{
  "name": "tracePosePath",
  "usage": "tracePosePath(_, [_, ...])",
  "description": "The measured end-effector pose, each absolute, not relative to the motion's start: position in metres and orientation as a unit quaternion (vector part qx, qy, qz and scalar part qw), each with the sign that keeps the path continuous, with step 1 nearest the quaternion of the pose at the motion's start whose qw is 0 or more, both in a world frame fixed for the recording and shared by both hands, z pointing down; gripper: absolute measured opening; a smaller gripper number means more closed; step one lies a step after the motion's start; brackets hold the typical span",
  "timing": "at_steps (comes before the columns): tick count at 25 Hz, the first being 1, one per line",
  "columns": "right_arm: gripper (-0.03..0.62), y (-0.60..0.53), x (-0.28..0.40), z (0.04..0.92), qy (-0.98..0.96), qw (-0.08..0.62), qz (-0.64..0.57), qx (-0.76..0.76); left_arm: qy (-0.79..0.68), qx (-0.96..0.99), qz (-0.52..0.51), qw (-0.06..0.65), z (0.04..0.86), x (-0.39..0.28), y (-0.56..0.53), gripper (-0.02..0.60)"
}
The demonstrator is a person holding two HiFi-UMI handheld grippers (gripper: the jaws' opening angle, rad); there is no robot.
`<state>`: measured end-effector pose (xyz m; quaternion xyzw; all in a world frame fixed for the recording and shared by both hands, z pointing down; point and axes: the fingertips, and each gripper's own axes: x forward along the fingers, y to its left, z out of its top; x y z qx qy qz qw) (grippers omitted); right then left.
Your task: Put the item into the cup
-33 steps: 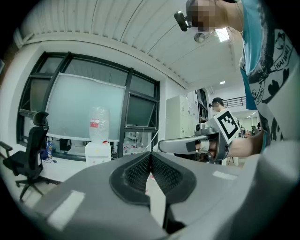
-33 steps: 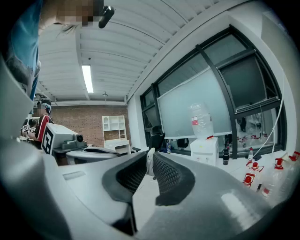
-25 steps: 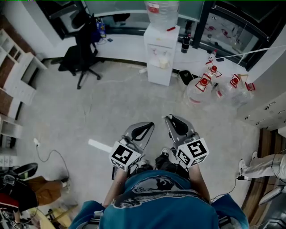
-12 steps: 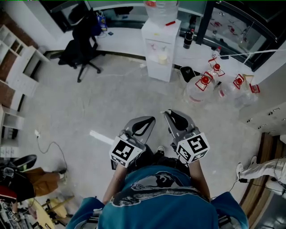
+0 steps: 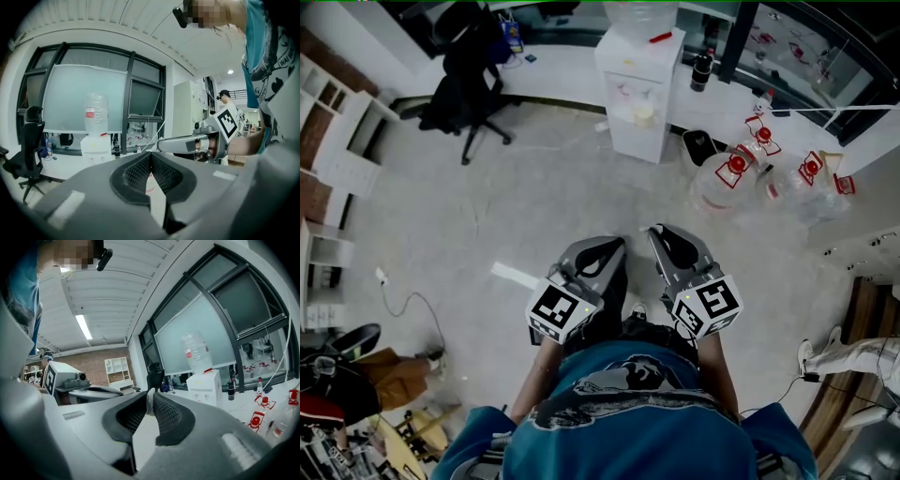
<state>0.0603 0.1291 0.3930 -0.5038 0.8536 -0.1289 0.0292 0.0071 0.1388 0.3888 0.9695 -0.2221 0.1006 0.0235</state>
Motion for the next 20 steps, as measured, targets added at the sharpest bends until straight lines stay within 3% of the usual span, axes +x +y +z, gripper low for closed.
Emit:
tracePosePath(9, [0.044, 0.031, 0.082, 0.391, 0.836, 0.012, -0.129, -0.534, -0.185, 0.978, 0.095, 0.013, 0.382, 0.033, 0.027, 0.003])
tracePosePath(20, [0.044, -0.107, 0.062, 0.389, 0.822, 0.002, -0.144, -0.551, -0.167, 0.982, 0.09, 0.021, 0.374, 0.014, -0.118, 0.0])
